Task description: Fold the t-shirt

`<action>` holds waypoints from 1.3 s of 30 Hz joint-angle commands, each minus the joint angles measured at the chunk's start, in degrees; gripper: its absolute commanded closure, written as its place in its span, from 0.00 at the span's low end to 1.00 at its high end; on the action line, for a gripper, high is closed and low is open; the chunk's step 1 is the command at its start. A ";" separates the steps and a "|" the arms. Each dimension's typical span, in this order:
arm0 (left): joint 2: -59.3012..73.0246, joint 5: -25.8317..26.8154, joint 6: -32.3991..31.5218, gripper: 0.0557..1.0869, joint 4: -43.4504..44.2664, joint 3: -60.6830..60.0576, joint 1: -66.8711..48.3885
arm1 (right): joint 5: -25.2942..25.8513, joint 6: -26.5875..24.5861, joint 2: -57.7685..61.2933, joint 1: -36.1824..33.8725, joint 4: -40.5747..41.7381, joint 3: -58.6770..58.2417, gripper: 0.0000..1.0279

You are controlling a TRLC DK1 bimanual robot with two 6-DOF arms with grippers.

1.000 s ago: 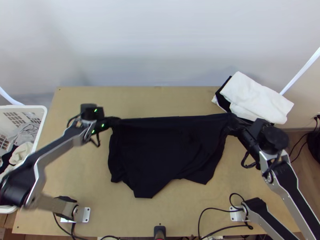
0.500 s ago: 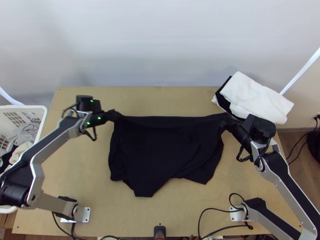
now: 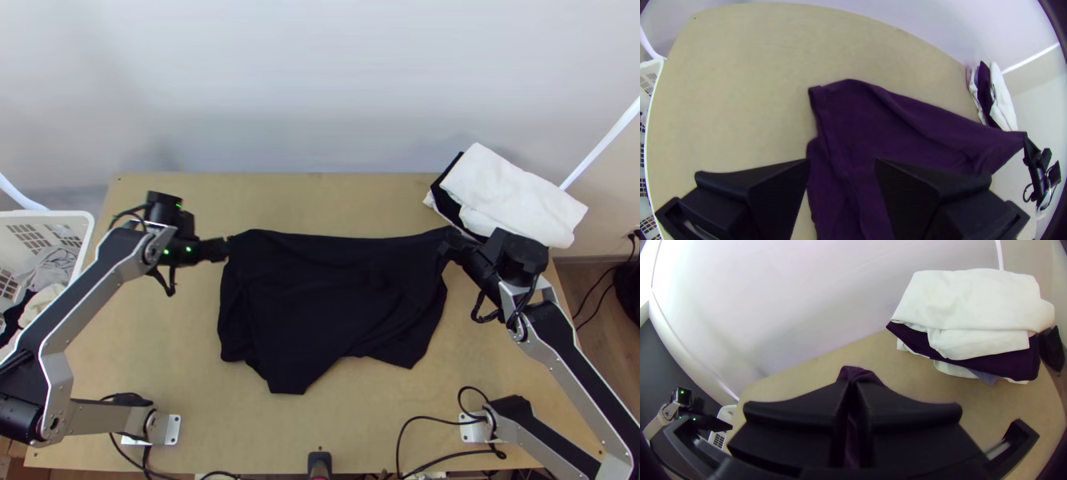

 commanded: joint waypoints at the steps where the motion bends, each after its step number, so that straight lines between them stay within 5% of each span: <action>1: 0.02 -1.51 -0.83 0.45 -1.50 -1.00 -3.57 | 0.79 0.95 0.69 0.48 0.89 -1.00 0.97; 3: 0.46 -3.27 -1.54 0.54 -1.41 -1.87 -5.60 | 0.79 0.95 0.69 0.48 0.89 -1.18 0.97; 12: 7.49 -9.95 -2.50 0.54 -1.06 -1.87 -7.97 | 0.79 0.95 0.60 0.57 0.89 -1.35 0.97; 39: 16.54 -10.04 -3.65 0.54 1.93 2.17 -8.14 | 0.79 0.95 1.22 0.92 4.06 -2.41 0.97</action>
